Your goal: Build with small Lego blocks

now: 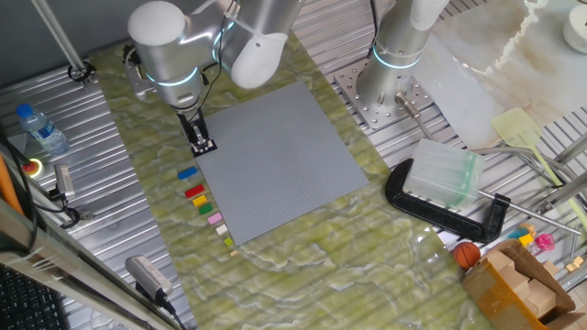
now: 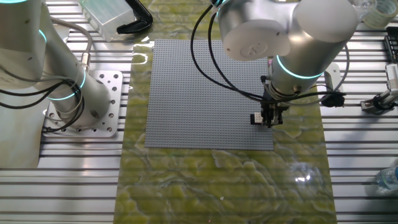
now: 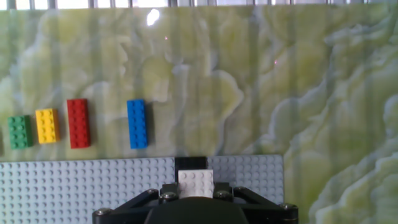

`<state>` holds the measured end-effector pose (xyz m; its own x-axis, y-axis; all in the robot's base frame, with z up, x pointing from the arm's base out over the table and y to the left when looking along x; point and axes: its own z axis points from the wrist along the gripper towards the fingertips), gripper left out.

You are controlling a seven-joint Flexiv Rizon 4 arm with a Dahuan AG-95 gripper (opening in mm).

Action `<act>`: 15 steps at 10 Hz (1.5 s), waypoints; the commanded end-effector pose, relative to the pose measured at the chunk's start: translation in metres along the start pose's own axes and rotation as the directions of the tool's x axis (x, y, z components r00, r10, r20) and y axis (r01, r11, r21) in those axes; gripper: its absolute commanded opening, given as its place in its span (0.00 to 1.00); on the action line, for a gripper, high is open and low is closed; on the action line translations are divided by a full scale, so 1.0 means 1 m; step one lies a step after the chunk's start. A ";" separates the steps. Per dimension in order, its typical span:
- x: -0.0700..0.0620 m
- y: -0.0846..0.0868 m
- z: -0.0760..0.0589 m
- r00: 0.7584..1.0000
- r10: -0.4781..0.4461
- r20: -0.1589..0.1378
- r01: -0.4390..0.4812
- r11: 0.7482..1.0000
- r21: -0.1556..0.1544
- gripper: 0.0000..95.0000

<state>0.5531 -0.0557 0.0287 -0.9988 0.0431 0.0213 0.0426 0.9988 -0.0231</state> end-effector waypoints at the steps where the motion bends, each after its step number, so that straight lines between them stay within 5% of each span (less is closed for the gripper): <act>1: -0.001 0.000 0.001 1.000 0.000 0.009 0.000 1.000 -0.001 0.00; 15: -0.009 0.001 0.013 1.000 -0.009 0.005 0.009 1.000 -0.020 0.00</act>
<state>0.5609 -0.0558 0.0158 -0.9993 0.0326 0.0170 0.0326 0.9995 -0.0035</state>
